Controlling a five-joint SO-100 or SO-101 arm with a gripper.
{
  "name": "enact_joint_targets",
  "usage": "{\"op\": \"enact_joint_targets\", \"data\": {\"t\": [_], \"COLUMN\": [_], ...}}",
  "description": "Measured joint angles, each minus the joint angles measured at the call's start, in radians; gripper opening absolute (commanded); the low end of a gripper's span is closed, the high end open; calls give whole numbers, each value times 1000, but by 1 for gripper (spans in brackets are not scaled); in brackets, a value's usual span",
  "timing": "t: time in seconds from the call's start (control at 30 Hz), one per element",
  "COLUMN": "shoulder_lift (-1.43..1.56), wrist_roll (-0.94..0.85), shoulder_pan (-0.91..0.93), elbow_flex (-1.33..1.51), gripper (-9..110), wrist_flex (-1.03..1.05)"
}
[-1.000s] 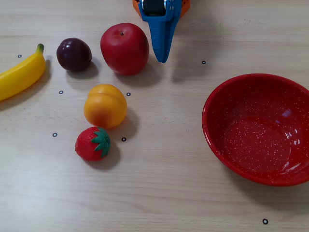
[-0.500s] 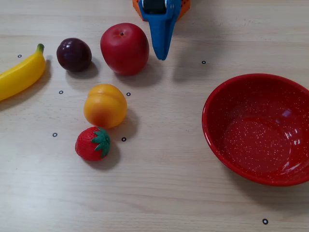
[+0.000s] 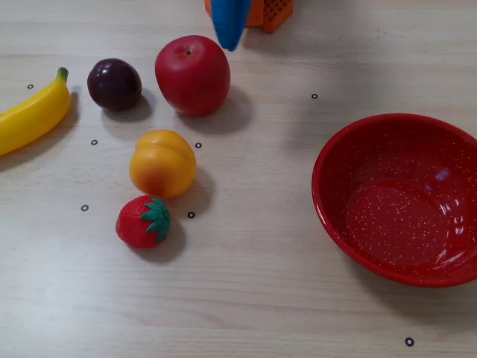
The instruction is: Put the banana in the red bowl.
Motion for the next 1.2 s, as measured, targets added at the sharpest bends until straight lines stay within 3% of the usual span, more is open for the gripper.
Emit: {"op": "enact_joint_targets", "data": {"t": [0.4,0.7,0.93,1.2], "shoulder_lift": [-548,-1040,-1390,-1655], "wrist_roll": [219,443,779,1233], "shoulder_pan": [-222,-434,-632,-804], "elbow_flex": [-577,-1143,-1471,-1598], "gripper": [0,0,0,0], "wrist_flex": [123,351,351,351]}}
